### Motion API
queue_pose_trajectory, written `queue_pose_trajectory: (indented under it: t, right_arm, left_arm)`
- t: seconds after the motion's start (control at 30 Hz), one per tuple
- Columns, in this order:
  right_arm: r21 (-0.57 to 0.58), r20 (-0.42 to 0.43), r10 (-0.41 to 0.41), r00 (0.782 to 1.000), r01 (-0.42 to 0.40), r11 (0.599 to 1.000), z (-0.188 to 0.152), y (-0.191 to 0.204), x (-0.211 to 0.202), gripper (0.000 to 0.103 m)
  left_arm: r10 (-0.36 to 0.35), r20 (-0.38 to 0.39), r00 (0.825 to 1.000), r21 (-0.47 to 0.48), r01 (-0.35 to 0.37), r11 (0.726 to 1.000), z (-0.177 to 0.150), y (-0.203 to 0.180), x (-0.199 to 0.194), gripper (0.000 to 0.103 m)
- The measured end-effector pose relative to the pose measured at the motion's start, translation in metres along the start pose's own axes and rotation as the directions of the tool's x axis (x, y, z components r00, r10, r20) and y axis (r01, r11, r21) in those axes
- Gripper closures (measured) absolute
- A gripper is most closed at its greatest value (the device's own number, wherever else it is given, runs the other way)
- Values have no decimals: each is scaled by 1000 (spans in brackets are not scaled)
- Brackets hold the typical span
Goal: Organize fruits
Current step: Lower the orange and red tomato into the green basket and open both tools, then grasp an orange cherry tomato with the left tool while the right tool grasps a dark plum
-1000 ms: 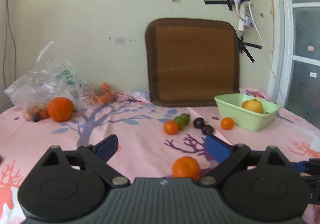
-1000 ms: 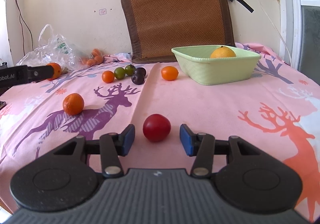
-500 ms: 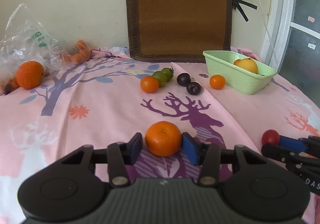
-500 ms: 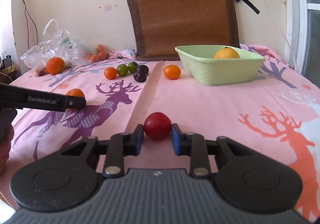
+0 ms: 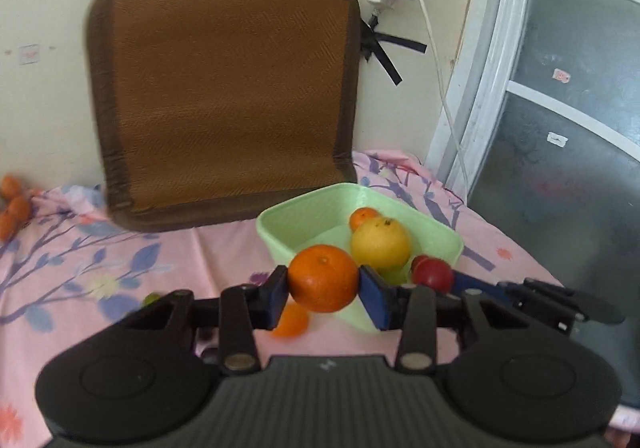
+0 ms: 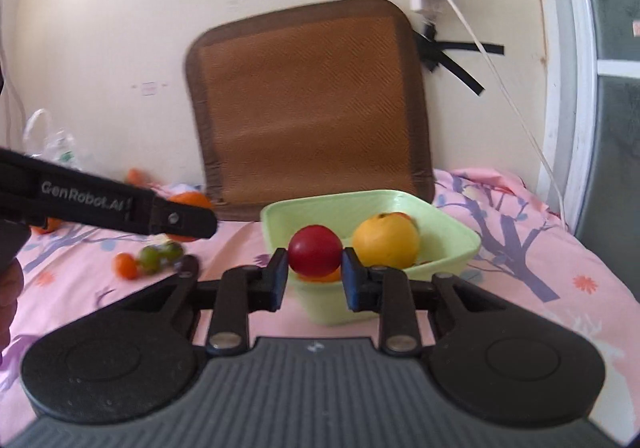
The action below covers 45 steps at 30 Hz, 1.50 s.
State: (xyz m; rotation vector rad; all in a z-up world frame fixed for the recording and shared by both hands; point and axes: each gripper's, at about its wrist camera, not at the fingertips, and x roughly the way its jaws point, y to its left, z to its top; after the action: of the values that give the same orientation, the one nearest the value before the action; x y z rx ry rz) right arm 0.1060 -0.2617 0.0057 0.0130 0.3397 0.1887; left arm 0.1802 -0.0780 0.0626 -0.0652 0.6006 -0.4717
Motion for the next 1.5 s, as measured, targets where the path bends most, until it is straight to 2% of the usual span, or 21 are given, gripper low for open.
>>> queue_pose_trajectory:
  t: [0.2,0.37,0.47,0.6,0.7,0.77,0.83,0.93,1.03,1.17,1.27,1.5]
  right_arm:
    - [0,-29,-19,999,19,1000,-1,-11,27,71]
    - [-22,-14,-30,999,30,999,-6,-7,32,70]
    - [-20,0,-24,1000,24,1000,-7,-8,30,68]
    - [10,37,-37,999,37,999,-6,-12,23,68]
    - [37,73,-67,995,65,997,-4,-15,10,68]
    - [64,90,-67,994,61,996,-1,-14,-2,68]
    - [89,101,-26,995,17,996,-1,-9,-15,66]
    - [74,63,88,994,-92,993,-6,16,-21,66]
    - [-10,-26,188,982,-188,982,-14,53,-8,66]
    - [-136,-111,232,966,-246,960,-15,94,17,66]
    - [-178,-147,236,961,-261,949,-11,108,34,63]
    - [-166,-238,254,938,-297,940,-12,113,66,62]
  left_arm:
    - [-38,-92,995,-50,33,998,20,2,71,64]
    - [-43,-106,993,-43,38,998,18,-1,92,63]
    - [-48,-96,994,-29,45,999,18,-3,90,55]
    - [-58,-43,997,-56,55,997,19,10,59,55]
    - [-43,44,998,-134,48,990,12,48,5,55]
    - [22,75,997,-184,-8,983,-3,79,-31,54]
    - [125,71,990,-208,-108,972,-25,105,-61,54]
    - [235,26,972,-227,-223,948,-57,132,-86,54]
    - [231,-10,973,-244,-226,943,-75,143,-89,54]
    - [189,-16,982,-169,-189,967,-72,133,-68,53]
    - [181,-35,983,-155,-184,971,-69,131,-49,53]
    - [162,-62,985,-121,-169,978,-66,129,-23,55]
